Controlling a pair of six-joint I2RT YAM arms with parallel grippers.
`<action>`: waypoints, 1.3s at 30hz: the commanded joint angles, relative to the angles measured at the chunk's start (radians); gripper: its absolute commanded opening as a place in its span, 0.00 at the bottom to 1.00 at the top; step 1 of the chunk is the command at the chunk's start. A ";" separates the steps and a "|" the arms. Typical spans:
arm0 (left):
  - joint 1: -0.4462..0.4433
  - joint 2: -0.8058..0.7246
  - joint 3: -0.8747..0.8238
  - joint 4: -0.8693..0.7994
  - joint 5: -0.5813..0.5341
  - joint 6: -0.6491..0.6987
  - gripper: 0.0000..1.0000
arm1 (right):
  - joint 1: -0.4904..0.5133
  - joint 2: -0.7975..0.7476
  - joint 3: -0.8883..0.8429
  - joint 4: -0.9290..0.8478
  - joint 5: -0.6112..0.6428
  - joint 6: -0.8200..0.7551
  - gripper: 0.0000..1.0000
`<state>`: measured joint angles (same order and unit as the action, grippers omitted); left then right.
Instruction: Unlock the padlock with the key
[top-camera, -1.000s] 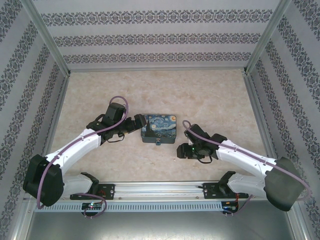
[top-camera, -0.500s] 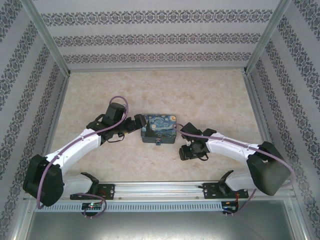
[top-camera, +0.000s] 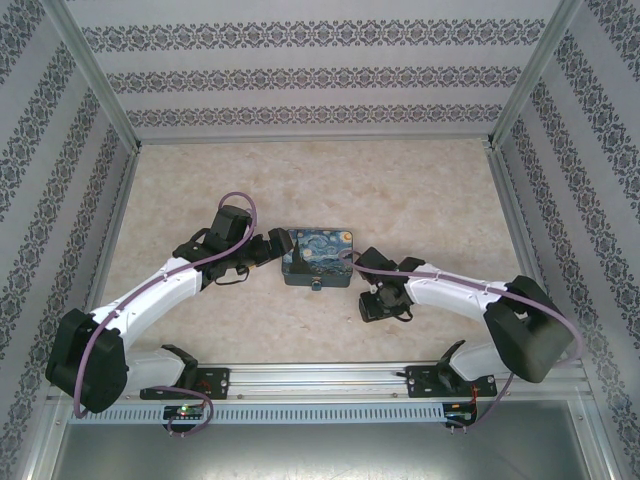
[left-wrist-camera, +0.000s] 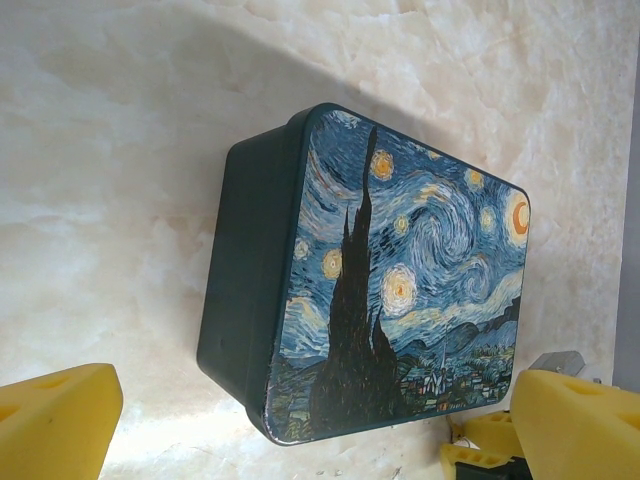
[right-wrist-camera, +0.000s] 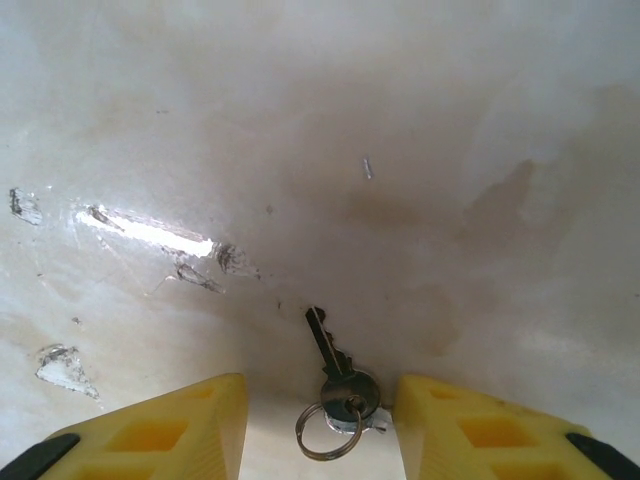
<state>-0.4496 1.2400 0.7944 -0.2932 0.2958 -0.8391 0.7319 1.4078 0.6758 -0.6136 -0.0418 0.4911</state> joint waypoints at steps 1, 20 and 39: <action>0.003 0.001 0.022 -0.003 0.011 -0.005 1.00 | 0.026 0.034 0.005 -0.011 0.033 0.009 0.43; 0.004 0.016 0.022 0.009 0.020 -0.005 1.00 | 0.029 -0.034 0.044 -0.049 0.097 0.020 0.47; 0.005 0.014 0.022 0.016 0.020 -0.016 1.00 | 0.075 0.005 -0.029 -0.010 0.073 0.094 0.43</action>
<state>-0.4496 1.2510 0.7944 -0.2928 0.3103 -0.8425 0.7902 1.3983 0.6647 -0.6254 0.0372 0.5587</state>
